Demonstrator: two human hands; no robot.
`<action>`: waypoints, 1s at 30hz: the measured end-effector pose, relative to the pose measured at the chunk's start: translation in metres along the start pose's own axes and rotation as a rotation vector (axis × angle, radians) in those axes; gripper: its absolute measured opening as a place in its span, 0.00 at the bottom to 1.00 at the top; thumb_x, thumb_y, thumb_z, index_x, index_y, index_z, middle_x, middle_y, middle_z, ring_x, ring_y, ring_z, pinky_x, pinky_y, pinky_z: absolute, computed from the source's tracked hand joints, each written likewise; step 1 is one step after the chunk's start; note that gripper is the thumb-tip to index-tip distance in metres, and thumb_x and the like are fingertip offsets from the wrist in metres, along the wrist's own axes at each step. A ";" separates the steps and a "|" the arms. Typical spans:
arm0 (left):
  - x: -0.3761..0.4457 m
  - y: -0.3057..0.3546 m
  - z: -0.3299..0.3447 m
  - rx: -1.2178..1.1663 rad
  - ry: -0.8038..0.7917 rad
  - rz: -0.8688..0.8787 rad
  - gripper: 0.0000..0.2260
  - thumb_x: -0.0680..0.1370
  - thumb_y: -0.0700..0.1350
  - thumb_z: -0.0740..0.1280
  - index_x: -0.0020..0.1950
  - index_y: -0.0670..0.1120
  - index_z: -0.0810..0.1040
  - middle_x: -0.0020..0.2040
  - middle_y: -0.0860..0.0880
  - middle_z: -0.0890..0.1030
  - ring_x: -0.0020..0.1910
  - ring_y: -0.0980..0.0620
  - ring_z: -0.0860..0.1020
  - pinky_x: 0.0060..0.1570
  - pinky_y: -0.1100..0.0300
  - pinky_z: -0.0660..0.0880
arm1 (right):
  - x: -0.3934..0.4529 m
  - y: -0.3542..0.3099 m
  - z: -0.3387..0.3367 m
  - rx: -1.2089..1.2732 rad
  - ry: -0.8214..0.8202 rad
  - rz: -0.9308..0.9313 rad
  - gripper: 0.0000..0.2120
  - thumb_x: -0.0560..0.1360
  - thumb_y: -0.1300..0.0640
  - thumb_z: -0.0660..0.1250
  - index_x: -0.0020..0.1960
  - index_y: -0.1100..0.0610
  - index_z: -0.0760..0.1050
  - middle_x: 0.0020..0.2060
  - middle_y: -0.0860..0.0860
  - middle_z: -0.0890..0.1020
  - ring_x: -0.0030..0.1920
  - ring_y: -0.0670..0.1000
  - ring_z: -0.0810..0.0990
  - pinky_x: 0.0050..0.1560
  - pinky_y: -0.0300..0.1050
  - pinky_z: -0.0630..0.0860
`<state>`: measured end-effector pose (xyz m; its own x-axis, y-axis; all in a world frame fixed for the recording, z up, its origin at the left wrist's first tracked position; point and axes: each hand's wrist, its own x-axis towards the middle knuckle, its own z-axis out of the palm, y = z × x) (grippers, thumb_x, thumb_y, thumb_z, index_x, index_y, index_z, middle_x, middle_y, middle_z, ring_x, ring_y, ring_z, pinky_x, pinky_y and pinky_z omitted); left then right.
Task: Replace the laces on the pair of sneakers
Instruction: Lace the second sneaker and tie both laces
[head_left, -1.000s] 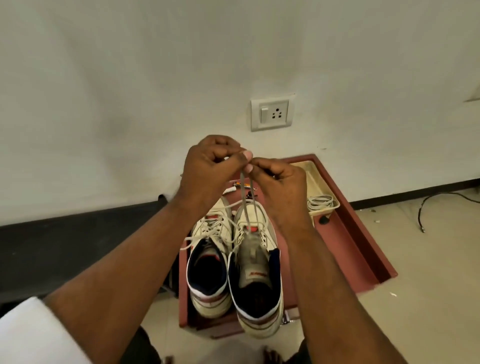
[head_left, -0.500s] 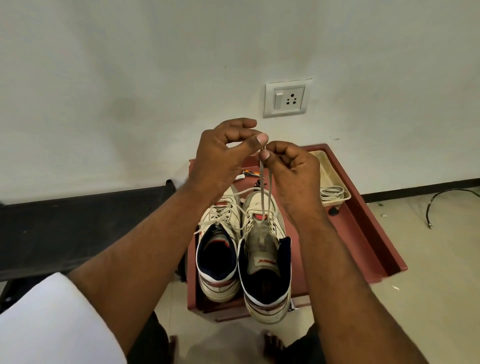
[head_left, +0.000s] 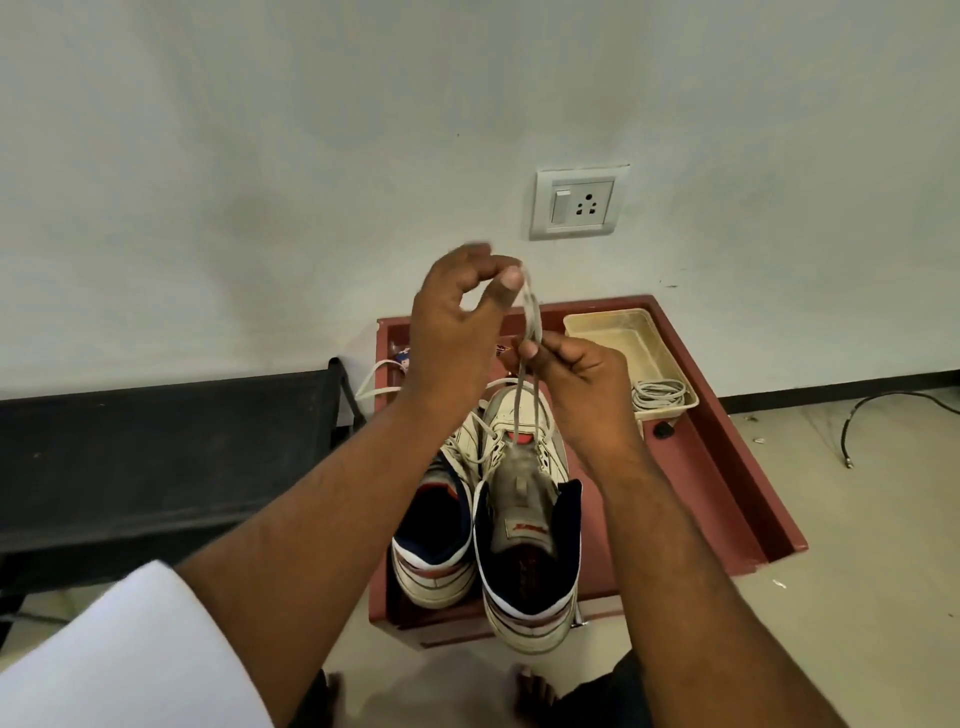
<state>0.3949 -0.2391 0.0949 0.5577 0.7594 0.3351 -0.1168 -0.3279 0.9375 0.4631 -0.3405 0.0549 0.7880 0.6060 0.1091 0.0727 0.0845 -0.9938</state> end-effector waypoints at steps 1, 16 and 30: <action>-0.012 -0.007 0.001 -0.009 0.054 -0.091 0.02 0.80 0.46 0.67 0.50 0.51 0.80 0.55 0.50 0.79 0.52 0.57 0.77 0.44 0.68 0.74 | 0.002 -0.002 -0.001 0.014 0.013 0.008 0.09 0.75 0.60 0.70 0.43 0.49 0.85 0.40 0.52 0.87 0.47 0.53 0.85 0.57 0.55 0.79; -0.057 -0.092 0.034 1.044 -1.157 -0.147 0.13 0.83 0.47 0.57 0.62 0.44 0.76 0.60 0.43 0.78 0.60 0.40 0.77 0.59 0.47 0.74 | 0.024 -0.025 -0.002 0.049 0.004 0.187 0.04 0.76 0.64 0.68 0.45 0.59 0.82 0.35 0.54 0.85 0.39 0.52 0.85 0.44 0.49 0.83; -0.066 -0.086 0.033 1.036 -1.061 -0.254 0.12 0.79 0.43 0.61 0.57 0.38 0.79 0.56 0.39 0.80 0.57 0.39 0.79 0.56 0.50 0.75 | 0.062 -0.180 0.008 0.101 0.005 -0.071 0.04 0.77 0.64 0.68 0.49 0.65 0.80 0.34 0.56 0.83 0.38 0.55 0.85 0.45 0.52 0.83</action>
<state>0.3955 -0.2800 -0.0105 0.8454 0.2559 -0.4688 0.4353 -0.8388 0.3271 0.4942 -0.3119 0.2405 0.7860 0.5919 0.1785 0.0663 0.2063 -0.9762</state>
